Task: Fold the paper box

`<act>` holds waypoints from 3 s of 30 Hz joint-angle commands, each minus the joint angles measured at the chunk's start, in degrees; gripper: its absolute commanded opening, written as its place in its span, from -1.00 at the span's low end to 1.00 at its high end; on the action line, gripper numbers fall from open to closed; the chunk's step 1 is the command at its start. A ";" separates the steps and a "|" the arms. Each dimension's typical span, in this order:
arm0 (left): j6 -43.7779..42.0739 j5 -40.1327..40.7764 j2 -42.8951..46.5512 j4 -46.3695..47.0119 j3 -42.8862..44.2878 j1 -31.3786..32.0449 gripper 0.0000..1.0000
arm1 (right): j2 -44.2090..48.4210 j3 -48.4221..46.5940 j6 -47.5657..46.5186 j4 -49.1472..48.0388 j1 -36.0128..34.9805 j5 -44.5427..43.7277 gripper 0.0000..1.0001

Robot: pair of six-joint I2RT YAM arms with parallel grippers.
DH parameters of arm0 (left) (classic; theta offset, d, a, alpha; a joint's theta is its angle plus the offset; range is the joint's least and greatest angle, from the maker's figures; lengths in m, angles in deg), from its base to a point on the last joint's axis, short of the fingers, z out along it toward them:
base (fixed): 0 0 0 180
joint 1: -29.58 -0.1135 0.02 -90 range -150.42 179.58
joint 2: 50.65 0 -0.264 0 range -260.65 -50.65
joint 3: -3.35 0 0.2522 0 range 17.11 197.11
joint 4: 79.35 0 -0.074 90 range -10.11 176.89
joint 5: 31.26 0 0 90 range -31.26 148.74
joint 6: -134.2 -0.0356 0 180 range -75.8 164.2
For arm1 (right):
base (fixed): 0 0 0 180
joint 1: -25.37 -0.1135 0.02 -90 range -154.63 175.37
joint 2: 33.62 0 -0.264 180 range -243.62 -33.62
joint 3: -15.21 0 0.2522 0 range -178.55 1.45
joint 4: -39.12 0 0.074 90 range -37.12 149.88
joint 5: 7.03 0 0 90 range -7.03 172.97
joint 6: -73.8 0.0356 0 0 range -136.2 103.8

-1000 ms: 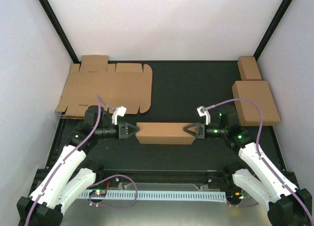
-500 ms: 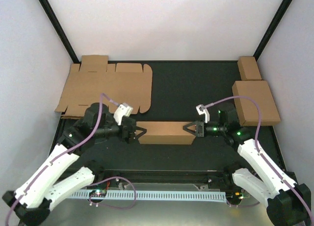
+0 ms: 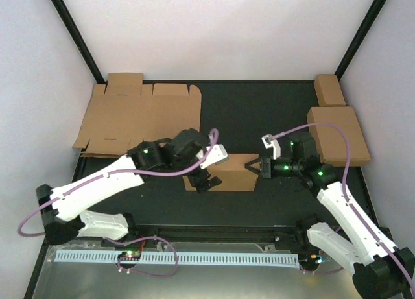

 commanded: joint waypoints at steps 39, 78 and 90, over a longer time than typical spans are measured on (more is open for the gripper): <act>-16.71 -3.09 -24.83 -9.91 11.07 -4.03 0.47 | 6.02 -12.36 -4.95 15.73 -0.05 -12.49 -0.97; -10.05 2.19 -10.61 -6.69 5.97 -0.26 0.84 | 7.12 -17.33 15.53 25.09 0.03 -33.48 0.99; -12.06 -1.21 -14.48 -9.52 11.61 -5.23 0.97 | 6.80 -16.21 14.96 22.72 0.05 -30.98 1.00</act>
